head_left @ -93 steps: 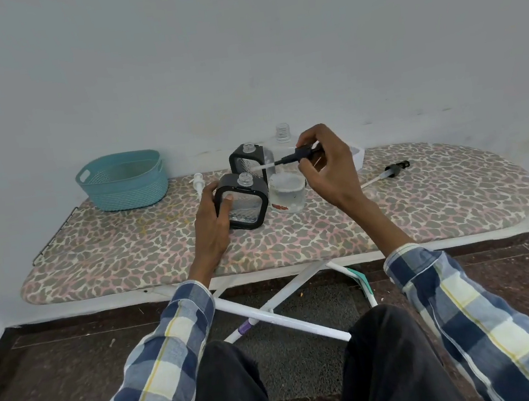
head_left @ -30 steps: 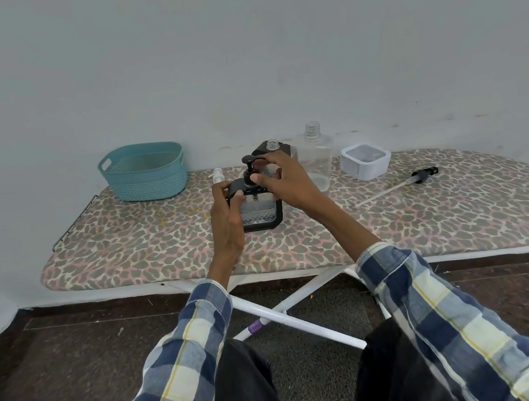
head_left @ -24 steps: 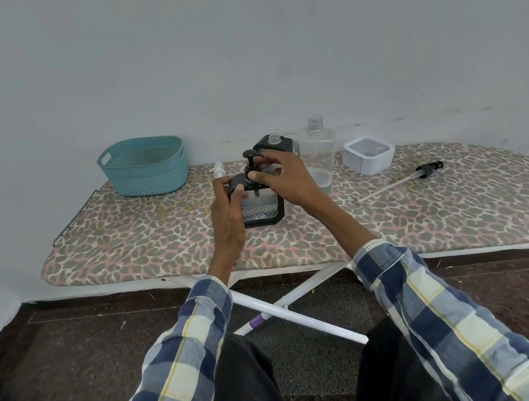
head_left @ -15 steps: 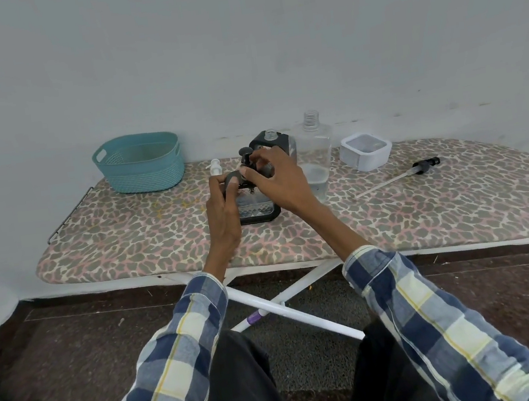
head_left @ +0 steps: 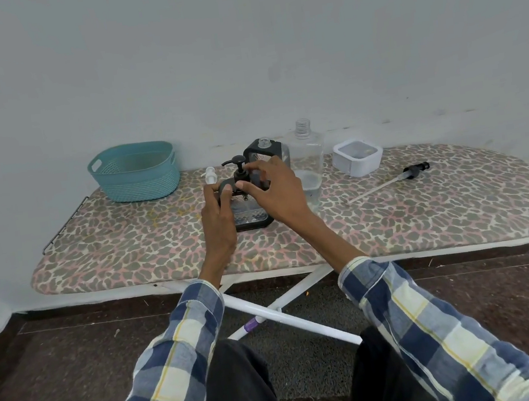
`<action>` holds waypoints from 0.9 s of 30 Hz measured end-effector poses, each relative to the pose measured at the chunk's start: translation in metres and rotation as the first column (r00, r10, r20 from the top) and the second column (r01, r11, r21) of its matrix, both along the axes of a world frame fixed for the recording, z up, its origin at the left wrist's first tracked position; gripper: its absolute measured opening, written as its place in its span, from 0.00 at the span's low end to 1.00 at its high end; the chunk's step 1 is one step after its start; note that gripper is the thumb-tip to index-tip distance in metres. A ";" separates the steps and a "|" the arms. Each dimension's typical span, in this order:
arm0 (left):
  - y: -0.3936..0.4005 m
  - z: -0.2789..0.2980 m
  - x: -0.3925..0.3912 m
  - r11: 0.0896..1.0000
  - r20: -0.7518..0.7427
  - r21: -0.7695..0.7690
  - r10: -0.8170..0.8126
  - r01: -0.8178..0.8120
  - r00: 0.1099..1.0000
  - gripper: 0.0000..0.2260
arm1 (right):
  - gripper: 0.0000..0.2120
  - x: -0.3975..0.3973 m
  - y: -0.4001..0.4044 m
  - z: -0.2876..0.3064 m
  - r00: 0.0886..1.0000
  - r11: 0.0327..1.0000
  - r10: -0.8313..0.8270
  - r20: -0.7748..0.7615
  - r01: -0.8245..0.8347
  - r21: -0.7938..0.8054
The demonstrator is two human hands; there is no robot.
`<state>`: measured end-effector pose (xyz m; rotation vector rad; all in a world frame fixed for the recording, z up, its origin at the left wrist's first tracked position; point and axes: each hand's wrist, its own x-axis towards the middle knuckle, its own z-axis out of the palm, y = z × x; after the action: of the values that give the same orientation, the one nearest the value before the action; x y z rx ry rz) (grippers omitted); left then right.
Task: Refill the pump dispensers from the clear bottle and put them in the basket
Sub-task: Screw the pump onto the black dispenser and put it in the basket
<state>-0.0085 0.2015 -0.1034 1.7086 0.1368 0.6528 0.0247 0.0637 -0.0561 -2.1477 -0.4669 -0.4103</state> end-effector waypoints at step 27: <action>0.002 -0.004 0.005 0.999 -0.024 0.043 0.025 -0.024 0.999 0.22 | 0.19 0.016 0.010 0.011 0.930 0.896 0.242 -0.278 -0.105 0.431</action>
<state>-0.0034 0.2039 -0.1075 1.7584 0.1626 0.6571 0.0408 0.0734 -0.0456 -1.7009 -0.3457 -0.0364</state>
